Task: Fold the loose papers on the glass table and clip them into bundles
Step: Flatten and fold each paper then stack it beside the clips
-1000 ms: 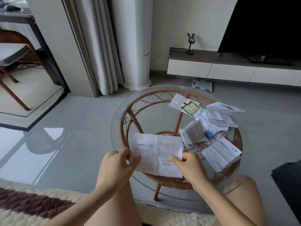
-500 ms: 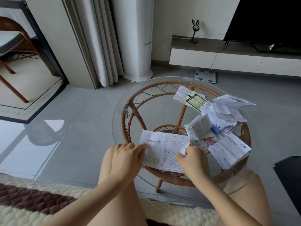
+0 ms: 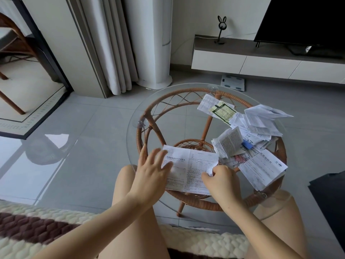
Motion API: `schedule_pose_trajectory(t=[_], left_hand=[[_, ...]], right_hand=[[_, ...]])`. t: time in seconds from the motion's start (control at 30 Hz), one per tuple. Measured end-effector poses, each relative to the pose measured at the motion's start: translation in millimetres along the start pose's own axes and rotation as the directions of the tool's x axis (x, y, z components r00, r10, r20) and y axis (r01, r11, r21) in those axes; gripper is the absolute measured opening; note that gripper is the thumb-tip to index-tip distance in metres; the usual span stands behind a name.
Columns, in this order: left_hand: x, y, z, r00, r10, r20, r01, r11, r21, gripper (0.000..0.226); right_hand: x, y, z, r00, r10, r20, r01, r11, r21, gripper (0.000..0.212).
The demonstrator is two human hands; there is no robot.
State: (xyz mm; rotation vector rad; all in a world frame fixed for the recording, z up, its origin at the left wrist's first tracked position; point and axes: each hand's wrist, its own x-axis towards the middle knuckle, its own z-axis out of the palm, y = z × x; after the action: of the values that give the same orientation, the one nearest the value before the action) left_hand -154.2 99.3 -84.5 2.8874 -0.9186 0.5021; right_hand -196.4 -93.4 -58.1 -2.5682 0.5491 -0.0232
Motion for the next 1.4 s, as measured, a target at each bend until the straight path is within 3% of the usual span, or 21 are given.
schedule_pose_trajectory(t=[0.1,0.17,0.3,0.4,0.53,0.73,1.07,1.13,1.23,1.3,1.4], left_hand=[[14,6,4,0.942,0.233,0.24,-0.187,0.962,-0.2,0.058],[19,7,9,0.897,0.237,0.374,-0.109,0.936,-0.333,0.064],[15,8,16,0.947,0.181,0.264,-0.031,0.872,-0.489,0.045],[9,10,21,0.97,0.174,0.172,-0.096,0.917,-0.388,0.048],[3,10,27,0.962,0.182,0.202,-0.119,0.95,-0.289,0.053],[3,9,27,0.948,0.19,0.255,-0.113,0.951,-0.288,0.056],[2,10,27,0.96,0.185,0.212,-0.119,0.949,-0.291,0.052],[2,10,27,0.961,0.188,0.202,-0.126,0.95,-0.286,0.051],[2,10,28,0.961,0.195,0.199,-0.135,0.95,-0.281,0.05],[2,9,28,0.959,0.206,0.195,-0.147,0.949,-0.278,0.052],[2,7,28,0.957,0.207,0.202,-0.148,0.95,-0.274,0.053]], right_hand=[[3,1,-1,0.999,0.027,0.025,-0.029,0.996,0.085,0.022],[5,1,-3,0.995,0.091,0.03,-0.095,0.983,0.159,0.024],[5,0,-2,0.996,0.086,-0.031,-0.08,0.983,0.164,0.037],[1,0,1,0.995,0.042,-0.085,-0.032,0.993,0.115,0.04],[-2,-1,5,0.995,0.023,-0.099,-0.014,0.996,0.085,0.03],[0,1,3,0.998,0.028,-0.051,-0.025,0.997,0.072,0.035],[-3,0,1,0.998,-0.044,-0.035,0.044,0.999,-0.004,0.034],[-8,-7,-1,0.988,-0.136,-0.072,0.12,0.973,-0.195,0.04],[-23,-16,6,0.917,-0.361,-0.169,0.266,0.87,-0.415,0.043],[-28,-14,21,0.89,-0.448,-0.089,0.375,0.828,-0.417,0.039],[-30,-1,35,0.901,-0.433,0.019,0.409,0.833,-0.373,0.045]])
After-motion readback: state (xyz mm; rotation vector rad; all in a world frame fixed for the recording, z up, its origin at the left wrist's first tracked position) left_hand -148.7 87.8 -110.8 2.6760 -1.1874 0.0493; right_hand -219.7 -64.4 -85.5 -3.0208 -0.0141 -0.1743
